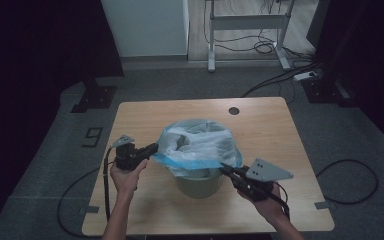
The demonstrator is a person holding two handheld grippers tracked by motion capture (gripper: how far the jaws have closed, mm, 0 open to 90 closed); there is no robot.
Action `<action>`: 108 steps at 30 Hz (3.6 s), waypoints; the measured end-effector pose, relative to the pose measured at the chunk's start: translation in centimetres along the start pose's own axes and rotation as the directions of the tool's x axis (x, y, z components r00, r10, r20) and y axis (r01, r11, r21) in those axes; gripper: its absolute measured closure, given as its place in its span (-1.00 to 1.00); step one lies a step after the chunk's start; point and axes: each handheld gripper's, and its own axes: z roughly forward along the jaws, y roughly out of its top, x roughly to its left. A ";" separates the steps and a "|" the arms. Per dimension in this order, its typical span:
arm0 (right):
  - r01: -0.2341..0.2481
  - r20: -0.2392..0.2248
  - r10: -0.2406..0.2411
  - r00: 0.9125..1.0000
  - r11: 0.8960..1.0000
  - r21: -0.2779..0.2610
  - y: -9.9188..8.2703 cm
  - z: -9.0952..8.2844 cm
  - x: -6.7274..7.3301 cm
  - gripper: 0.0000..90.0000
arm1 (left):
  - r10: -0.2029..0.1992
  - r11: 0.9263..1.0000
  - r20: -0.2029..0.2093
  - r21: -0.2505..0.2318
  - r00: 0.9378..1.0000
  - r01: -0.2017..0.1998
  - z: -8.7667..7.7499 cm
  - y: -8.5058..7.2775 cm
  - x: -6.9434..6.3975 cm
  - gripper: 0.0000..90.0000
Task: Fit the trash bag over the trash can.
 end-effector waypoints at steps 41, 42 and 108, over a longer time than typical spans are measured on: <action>-0.115 -0.095 0.123 0.988 0.989 0.090 -9.5 -0.7 -0.5 0.19 | -0.003 0.988 0.000 0.151 1.000 0.003 1.5 -2.7 0.1 0.93; -0.116 -0.075 0.122 0.990 0.990 0.079 -9.3 -1.2 -0.9 0.14 | -0.006 0.989 0.001 0.149 1.000 0.005 1.5 -2.7 0.1 0.93; -0.283 0.175 0.276 0.945 0.959 0.015 -10.3 -2.4 -6.9 -0.22 | 0.201 0.978 0.053 -0.071 0.978 -0.197 -3.7 -0.7 -1.5 -0.13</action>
